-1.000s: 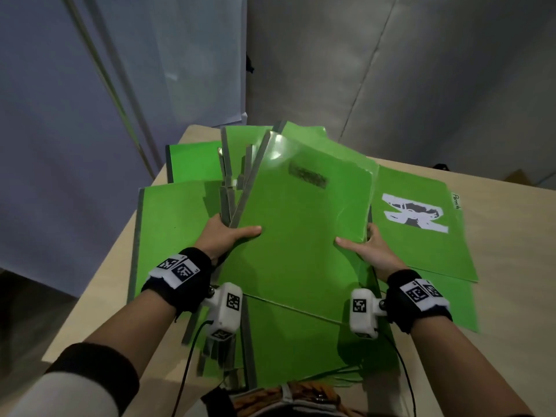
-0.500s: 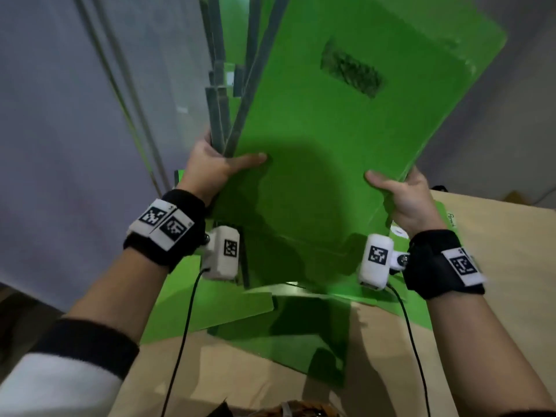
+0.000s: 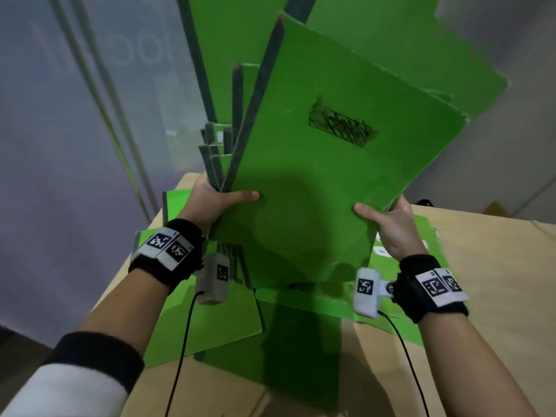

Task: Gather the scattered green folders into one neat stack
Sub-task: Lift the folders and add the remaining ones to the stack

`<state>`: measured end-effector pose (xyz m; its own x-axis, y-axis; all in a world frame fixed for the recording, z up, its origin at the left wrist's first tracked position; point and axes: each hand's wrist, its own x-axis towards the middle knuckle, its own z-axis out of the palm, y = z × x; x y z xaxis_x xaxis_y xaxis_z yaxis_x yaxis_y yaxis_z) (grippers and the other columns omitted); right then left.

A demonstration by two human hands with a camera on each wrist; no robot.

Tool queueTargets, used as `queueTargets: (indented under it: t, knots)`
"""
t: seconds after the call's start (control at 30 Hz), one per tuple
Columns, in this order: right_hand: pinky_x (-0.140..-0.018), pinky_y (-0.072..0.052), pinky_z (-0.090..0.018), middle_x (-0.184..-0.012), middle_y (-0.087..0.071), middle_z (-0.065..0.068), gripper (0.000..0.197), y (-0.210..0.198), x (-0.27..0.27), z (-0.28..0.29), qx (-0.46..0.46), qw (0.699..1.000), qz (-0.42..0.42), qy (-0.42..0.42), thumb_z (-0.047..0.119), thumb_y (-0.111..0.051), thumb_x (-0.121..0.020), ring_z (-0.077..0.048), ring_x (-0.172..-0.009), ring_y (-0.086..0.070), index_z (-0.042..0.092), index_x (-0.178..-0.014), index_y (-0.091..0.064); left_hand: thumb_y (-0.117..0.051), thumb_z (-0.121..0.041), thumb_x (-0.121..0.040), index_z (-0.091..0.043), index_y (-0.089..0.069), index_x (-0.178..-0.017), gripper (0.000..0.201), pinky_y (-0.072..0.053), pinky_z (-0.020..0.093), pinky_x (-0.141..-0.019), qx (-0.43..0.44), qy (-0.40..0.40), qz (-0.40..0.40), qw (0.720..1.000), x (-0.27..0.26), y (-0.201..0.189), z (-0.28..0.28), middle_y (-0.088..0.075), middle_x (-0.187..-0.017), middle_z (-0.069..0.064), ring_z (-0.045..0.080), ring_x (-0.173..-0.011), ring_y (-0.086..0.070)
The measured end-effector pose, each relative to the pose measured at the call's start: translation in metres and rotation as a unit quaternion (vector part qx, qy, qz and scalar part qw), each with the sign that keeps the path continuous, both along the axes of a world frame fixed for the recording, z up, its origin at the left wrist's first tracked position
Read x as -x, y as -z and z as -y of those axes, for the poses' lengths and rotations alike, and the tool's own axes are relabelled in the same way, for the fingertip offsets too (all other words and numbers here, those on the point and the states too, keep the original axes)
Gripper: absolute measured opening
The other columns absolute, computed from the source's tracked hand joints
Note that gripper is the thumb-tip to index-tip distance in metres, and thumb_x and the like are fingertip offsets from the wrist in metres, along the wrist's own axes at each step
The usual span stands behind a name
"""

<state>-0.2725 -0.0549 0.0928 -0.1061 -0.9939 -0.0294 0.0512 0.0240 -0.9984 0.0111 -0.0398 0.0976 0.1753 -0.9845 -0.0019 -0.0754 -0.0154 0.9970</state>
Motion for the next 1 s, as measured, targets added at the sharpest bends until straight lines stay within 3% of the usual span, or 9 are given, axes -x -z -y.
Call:
queueTargets:
  t: [0.07,0.13,0.27,0.43,0.53,0.7,0.87,0.93,1.0]
  knots:
    - [-0.096,-0.047,-0.032,-0.12,-0.059,-0.002,0.086,0.002,0.005,-0.002,0.004,1.0,-0.007,-0.008,0.014,-0.078,-0.055,-0.024,-0.115,-0.056,0.01,-0.132,-0.04,-0.081,-0.006,-0.062,-0.007,-0.061,-0.1,0.044,-0.058,0.024,-0.054,0.013,0.02,0.012,1.0,0.003,0.001,0.007,-0.07,-0.086,0.004,0.005,-0.059,-0.072]
    - [-0.107,-0.04,-0.041,-0.13,-0.054,-0.006,0.1,0.003,0.007,-0.005,0.012,0.999,-0.032,-0.008,0.02,-0.083,-0.05,-0.026,-0.127,-0.047,0.012,-0.137,-0.034,-0.082,-0.01,-0.057,-0.007,-0.064,-0.1,0.047,-0.057,0.023,-0.055,0.02,0.035,0.037,0.999,0.005,0.0,0.009,-0.073,-0.08,-0.001,0.005,-0.061,-0.072]
    - [-0.118,-0.017,-0.047,-0.158,-0.009,-0.017,0.119,0.005,0.011,0.004,0.01,0.999,-0.033,0.009,0.006,-0.081,-0.063,-0.031,-0.145,-0.014,0.011,-0.15,0.001,-0.083,-0.009,-0.062,-0.012,-0.06,-0.098,0.043,-0.055,0.017,-0.058,0.059,0.031,0.102,0.993,0.008,0.004,0.01,-0.072,-0.079,-0.006,0.0,-0.07,-0.07]
    - [-0.109,-0.036,-0.053,-0.137,-0.046,-0.015,0.089,0.007,0.02,0.008,0.014,0.999,-0.037,-0.007,-0.004,-0.079,-0.062,-0.034,-0.128,-0.045,0.008,-0.136,-0.031,-0.085,-0.025,-0.054,-0.009,-0.052,-0.111,0.068,-0.052,0.011,-0.082,0.097,0.048,0.162,0.981,0.008,0.01,0.003,-0.061,-0.097,-0.014,-0.015,-0.089,-0.06]
    - [-0.105,-0.04,-0.053,-0.134,-0.051,-0.017,0.116,0.009,0.022,0.006,0.029,0.999,-0.029,-0.021,0.027,-0.093,-0.035,-0.034,-0.123,-0.051,0.008,-0.134,-0.036,-0.081,-0.047,-0.043,-0.004,-0.054,-0.12,0.092,-0.052,0.034,-0.095,0.117,0.046,0.197,0.972,0.008,0.007,0.0,-0.064,-0.109,-0.003,0.012,-0.105,-0.062]
    - [-0.112,-0.032,-0.052,-0.143,-0.045,-0.013,0.14,-0.005,0.022,0.005,0.056,0.998,-0.024,0.011,0.057,-0.089,-0.023,-0.029,-0.132,-0.044,0.013,-0.142,-0.031,-0.087,-0.005,-0.053,-0.002,-0.013,-0.146,0.119,-0.026,-0.01,-0.093,0.177,0.021,0.176,0.968,0.016,-0.007,0.001,-0.039,-0.126,-0.019,-0.007,-0.121,-0.036]
    - [-0.108,-0.027,-0.027,-0.153,-0.029,-0.006,0.106,-0.027,0.01,-0.002,0.125,0.992,-0.014,0.003,0.027,-0.08,-0.063,-0.022,-0.139,-0.032,0.025,-0.148,-0.016,-0.088,-0.004,-0.052,-0.002,-0.005,-0.149,0.128,-0.022,0.004,-0.111,0.229,0.038,0.172,0.957,0.021,-0.01,0.01,-0.028,-0.145,-0.006,0.004,-0.135,-0.029]
    - [-0.11,-0.034,-0.039,-0.145,-0.04,-0.002,0.101,-0.026,0.005,-0.005,0.15,0.988,-0.032,0.0,0.035,-0.083,-0.053,-0.022,-0.135,-0.04,0.039,-0.138,-0.029,-0.087,-0.002,-0.052,-0.002,-0.004,-0.149,0.128,-0.025,0.015,-0.115,0.234,0.033,0.155,0.959,0.022,-0.006,0.008,-0.029,-0.151,0.005,0.01,-0.138,-0.032]
    - [-0.104,-0.044,-0.044,-0.142,-0.045,-0.003,0.096,-0.019,0.004,-0.007,0.152,0.988,-0.025,0.002,0.042,-0.087,-0.045,-0.023,-0.131,-0.046,0.047,-0.128,-0.039,-0.087,0.001,-0.053,-0.002,-0.002,-0.149,0.128,-0.026,0.008,-0.111,0.232,0.023,0.15,0.961,0.02,0.002,0.004,-0.028,-0.148,-0.001,-0.003,-0.132,-0.032]
